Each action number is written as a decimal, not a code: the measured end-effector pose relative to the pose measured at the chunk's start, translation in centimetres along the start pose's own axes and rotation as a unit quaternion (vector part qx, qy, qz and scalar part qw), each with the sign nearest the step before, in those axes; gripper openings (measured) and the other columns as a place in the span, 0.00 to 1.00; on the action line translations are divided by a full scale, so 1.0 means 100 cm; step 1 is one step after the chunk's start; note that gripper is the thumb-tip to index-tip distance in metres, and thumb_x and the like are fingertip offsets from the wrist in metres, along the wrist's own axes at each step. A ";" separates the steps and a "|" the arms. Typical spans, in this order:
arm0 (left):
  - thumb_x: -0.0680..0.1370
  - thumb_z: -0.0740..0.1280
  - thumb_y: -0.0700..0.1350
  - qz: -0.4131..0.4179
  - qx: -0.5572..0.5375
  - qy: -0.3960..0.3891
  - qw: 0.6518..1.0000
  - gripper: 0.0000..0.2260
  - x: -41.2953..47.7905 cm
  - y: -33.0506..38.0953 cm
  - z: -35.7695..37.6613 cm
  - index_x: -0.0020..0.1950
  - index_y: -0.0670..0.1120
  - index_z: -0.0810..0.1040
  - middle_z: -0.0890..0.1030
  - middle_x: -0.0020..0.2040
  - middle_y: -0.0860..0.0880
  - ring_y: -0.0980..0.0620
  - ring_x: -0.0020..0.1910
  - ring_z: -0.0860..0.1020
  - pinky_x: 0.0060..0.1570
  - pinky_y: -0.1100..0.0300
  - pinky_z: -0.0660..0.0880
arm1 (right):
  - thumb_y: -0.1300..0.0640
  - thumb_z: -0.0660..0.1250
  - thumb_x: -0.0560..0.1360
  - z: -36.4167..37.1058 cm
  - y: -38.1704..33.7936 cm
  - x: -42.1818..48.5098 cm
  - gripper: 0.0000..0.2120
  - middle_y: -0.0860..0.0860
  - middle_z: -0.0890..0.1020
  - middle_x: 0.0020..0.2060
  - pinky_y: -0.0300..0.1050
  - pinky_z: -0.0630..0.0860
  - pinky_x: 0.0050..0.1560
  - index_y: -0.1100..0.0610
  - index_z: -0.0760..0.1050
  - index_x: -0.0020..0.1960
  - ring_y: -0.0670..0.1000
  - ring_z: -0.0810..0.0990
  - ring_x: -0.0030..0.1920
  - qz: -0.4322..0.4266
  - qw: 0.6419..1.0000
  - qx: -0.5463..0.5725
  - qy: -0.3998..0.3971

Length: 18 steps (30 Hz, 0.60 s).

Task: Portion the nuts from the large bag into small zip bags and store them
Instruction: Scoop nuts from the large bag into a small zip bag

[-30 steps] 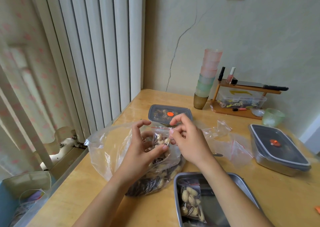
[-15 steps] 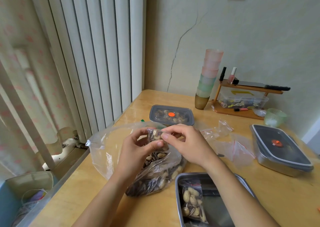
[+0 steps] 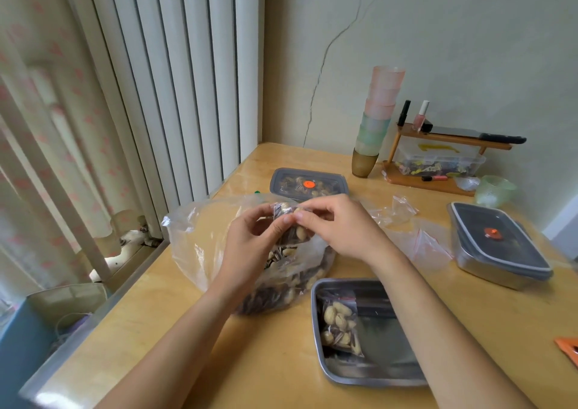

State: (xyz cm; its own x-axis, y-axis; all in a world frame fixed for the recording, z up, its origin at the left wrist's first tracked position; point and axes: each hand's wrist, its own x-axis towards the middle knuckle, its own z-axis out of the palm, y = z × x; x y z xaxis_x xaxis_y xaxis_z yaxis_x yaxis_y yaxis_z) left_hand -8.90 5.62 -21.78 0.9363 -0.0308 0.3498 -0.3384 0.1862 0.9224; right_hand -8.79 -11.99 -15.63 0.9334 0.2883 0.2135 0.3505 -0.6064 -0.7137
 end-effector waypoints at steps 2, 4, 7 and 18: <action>0.78 0.74 0.50 0.032 0.064 0.009 0.997 0.10 -0.002 0.003 0.004 0.50 0.44 0.81 0.85 0.42 0.46 0.50 0.42 0.83 0.41 0.51 0.78 | 0.49 0.67 0.83 -0.011 -0.004 -0.005 0.10 0.48 0.87 0.39 0.58 0.80 0.56 0.49 0.87 0.51 0.52 0.84 0.45 0.009 1.000 0.009 -0.013; 0.79 0.74 0.56 0.079 0.159 0.001 0.984 0.13 -0.006 0.005 0.009 0.46 0.48 0.77 0.79 0.38 0.47 0.48 0.37 0.78 0.37 0.48 0.75 | 0.50 0.67 0.83 -0.025 -0.006 -0.014 0.09 0.49 0.87 0.40 0.56 0.81 0.56 0.47 0.87 0.53 0.53 0.84 0.46 0.028 0.998 0.021 -0.047; 0.79 0.68 0.63 0.128 0.281 -0.047 0.950 0.18 -0.021 0.006 0.024 0.43 0.50 0.72 0.75 0.36 0.54 0.54 0.36 0.74 0.35 0.55 0.71 | 0.51 0.66 0.84 -0.045 -0.003 -0.036 0.11 0.50 0.87 0.41 0.48 0.80 0.51 0.50 0.87 0.51 0.48 0.82 0.42 0.078 0.990 0.023 -0.113; 0.70 0.46 0.80 0.079 0.571 -0.323 0.751 0.39 -0.056 0.001 0.057 0.59 0.54 0.78 0.72 0.62 0.53 0.53 0.65 0.62 0.69 0.48 0.58 | 0.58 0.58 0.84 -0.036 0.031 -0.114 0.17 0.50 0.82 0.33 0.47 0.71 0.42 0.58 0.83 0.45 0.48 0.75 0.34 0.253 0.953 -0.094 -0.137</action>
State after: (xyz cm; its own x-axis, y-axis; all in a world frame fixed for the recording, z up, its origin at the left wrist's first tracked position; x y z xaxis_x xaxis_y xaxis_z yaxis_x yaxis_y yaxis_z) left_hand -14.70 0.23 -22.75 0.7602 -0.6351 0.1372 -0.6455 -0.7140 0.2711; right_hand -18.06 -19.82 -17.94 0.9404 0.0904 -0.3278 -0.1085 -0.8340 -0.5410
